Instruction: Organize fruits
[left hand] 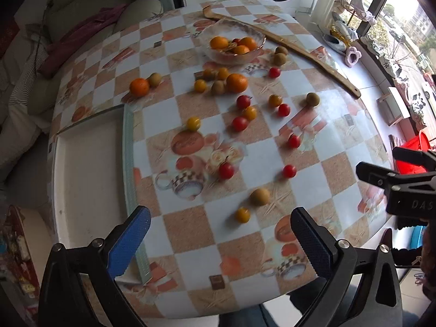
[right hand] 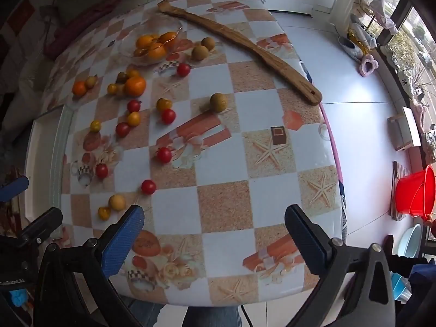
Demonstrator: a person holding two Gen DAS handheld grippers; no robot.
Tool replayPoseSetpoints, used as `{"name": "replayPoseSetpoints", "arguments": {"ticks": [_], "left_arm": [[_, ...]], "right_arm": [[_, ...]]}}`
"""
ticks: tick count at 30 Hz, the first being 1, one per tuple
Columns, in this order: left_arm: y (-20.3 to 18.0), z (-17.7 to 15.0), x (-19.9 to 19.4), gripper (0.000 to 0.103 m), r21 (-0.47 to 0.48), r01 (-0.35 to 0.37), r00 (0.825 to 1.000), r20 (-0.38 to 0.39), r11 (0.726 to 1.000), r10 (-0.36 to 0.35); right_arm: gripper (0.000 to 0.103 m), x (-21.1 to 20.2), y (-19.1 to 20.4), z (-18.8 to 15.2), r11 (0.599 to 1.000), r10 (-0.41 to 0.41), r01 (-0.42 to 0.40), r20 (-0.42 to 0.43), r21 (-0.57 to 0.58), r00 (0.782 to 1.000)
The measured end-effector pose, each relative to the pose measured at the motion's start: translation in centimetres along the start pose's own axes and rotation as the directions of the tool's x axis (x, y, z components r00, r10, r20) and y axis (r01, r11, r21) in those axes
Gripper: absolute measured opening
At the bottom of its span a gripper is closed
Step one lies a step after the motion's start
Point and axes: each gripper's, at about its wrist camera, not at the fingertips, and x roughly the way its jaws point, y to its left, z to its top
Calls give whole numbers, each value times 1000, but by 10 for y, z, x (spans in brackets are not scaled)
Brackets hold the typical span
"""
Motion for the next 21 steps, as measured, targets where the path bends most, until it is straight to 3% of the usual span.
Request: {"name": "replayPoseSetpoints", "arguments": {"ticks": [6, 13, 21], "left_arm": [[39, -14, -14, 103, -47, 82, 997, -8, 996, -82], [52, -14, -18, 103, 13, 91, 995, -34, 996, -90], [65, -9, -23, 103, 16, 131, 991, 4, 991, -131]], "right_arm": [[103, -13, 28, -12, 999, 19, -18, -29, 38, 999], [103, -21, 54, -20, 998, 6, -5, -24, 66, 1000], [103, -19, 72, -26, 998, -26, 28, -43, 62, 999]]}}
